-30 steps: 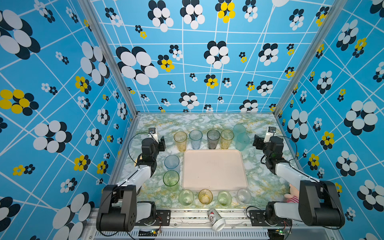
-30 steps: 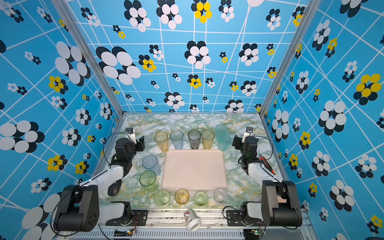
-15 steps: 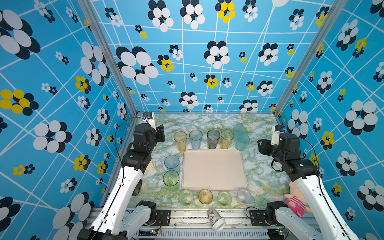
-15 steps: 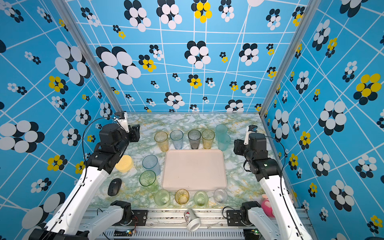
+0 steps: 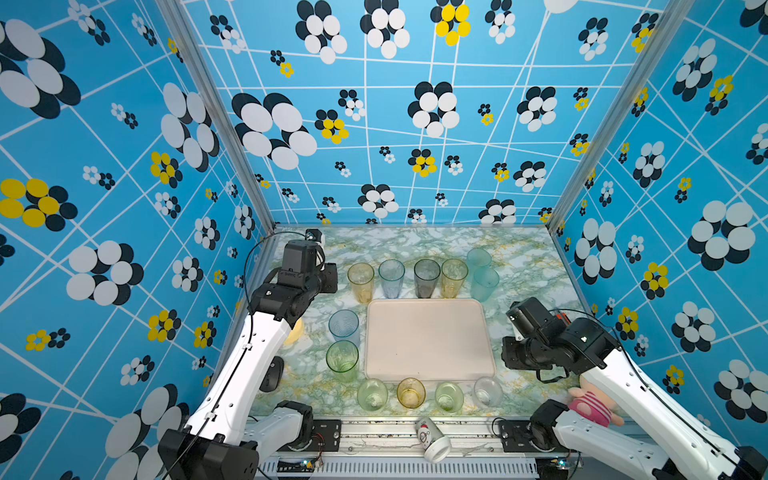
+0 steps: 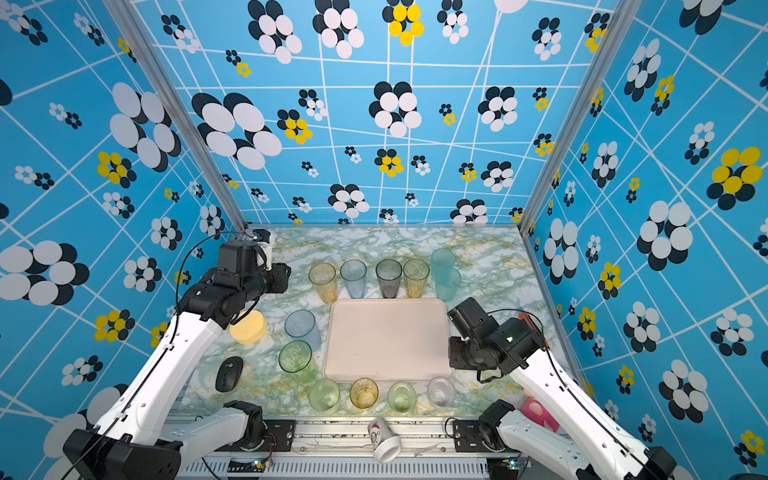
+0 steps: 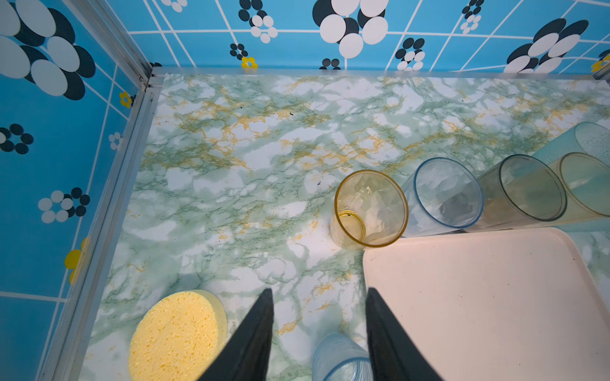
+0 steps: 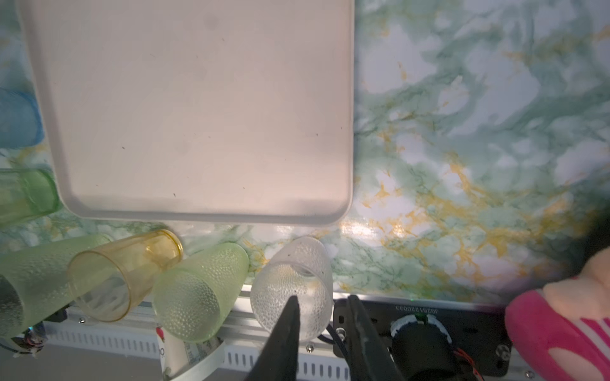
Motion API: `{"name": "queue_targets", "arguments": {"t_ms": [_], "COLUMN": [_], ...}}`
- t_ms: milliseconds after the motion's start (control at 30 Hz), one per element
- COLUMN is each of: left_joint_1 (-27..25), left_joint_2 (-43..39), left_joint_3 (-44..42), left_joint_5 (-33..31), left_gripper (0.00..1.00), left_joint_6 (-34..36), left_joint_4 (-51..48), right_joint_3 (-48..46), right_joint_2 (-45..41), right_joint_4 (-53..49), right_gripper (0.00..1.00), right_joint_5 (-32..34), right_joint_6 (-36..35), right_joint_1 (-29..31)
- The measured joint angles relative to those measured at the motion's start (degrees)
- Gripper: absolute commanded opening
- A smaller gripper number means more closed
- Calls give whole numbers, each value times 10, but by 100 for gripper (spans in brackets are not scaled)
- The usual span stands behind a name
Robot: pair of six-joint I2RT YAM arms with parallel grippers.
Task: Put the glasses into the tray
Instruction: 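Lower the right gripper onto the clear textured cup nearest the robot and grasp it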
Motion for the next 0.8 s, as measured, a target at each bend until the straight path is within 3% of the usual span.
{"name": "queue_targets", "arguments": {"t_ms": [200, 800], "left_joint_1": [-1, -1], "left_joint_2": [5, 16], "left_joint_3": [1, 4], "left_joint_5": [5, 9], "left_gripper": [47, 47], "left_joint_6": [4, 13], "left_joint_4": [-24, -33], "right_joint_3": [-50, -136], "right_joint_2": [1, -5], "right_joint_4": [-13, 56], "right_gripper": [23, 21], "right_joint_5": [-4, -49], "right_joint_6": [69, 135], "right_joint_1": [53, 65]}}
